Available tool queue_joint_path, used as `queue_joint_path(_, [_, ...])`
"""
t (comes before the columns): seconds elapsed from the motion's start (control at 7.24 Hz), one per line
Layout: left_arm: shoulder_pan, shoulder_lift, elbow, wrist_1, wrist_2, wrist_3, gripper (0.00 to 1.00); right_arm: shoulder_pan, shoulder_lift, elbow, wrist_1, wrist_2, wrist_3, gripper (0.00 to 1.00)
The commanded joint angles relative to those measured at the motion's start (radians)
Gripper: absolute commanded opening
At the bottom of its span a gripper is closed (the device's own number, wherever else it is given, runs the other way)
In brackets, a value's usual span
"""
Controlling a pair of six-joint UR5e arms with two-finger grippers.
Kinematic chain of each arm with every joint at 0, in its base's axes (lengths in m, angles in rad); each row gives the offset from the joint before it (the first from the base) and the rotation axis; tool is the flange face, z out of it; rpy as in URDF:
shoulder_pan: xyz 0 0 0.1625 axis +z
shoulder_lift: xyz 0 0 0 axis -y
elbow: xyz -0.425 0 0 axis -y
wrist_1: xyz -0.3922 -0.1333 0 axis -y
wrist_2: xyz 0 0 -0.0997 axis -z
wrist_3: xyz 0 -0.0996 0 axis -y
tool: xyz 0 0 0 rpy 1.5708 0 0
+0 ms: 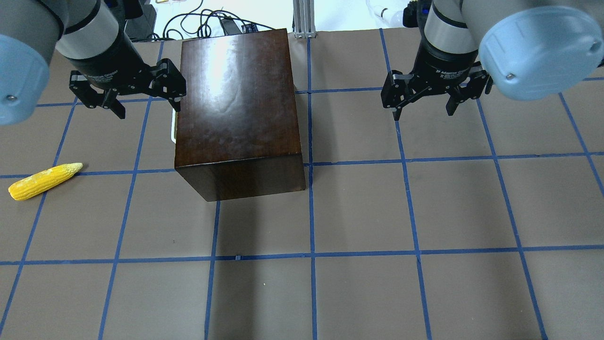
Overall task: Open drawer and put corn inside
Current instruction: 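Lower the left gripper beside the white drawer handle of the wooden cabinet, then move the left gripper down onto the white drawer handle and grip it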
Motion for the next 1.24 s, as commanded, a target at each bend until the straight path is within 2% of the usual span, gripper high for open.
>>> queue_joint_path(0.0, [0.004, -0.010, 0.005, 0.001, -0.009, 0.026, 1.00, 0.000, 0.000, 0.000, 0.000, 0.000, 0.000, 1.00])
queue_joint_path(0.14, [0.018, -0.032, 0.029, 0.012, -0.021, 0.135, 1.00, 0.000, 0.000, 0.000, 0.000, 0.000, 0.000, 1.00])
queue_joint_path(0.41, [0.165, -0.078, 0.051, 0.007, -0.138, 0.184, 1.00, 0.000, 0.000, 0.000, 0.000, 0.000, 0.000, 1.00])
queue_joint_path(0.55, [0.205, -0.108, 0.048, 0.013, -0.180, 0.272, 1.00, 0.000, 0.000, 0.000, 0.000, 0.000, 0.000, 1.00])
queue_joint_path(0.69, [0.228, -0.147, 0.048, 0.022, -0.179, 0.331, 1.00, 0.000, 0.000, 0.000, 0.000, 0.000, 0.000, 1.00])
queue_joint_path(1.11, [0.260, -0.297, 0.032, 0.178, -0.208, 0.370, 1.00, 0.000, 0.000, 0.000, 0.000, 0.000, 0.000, 1.00])
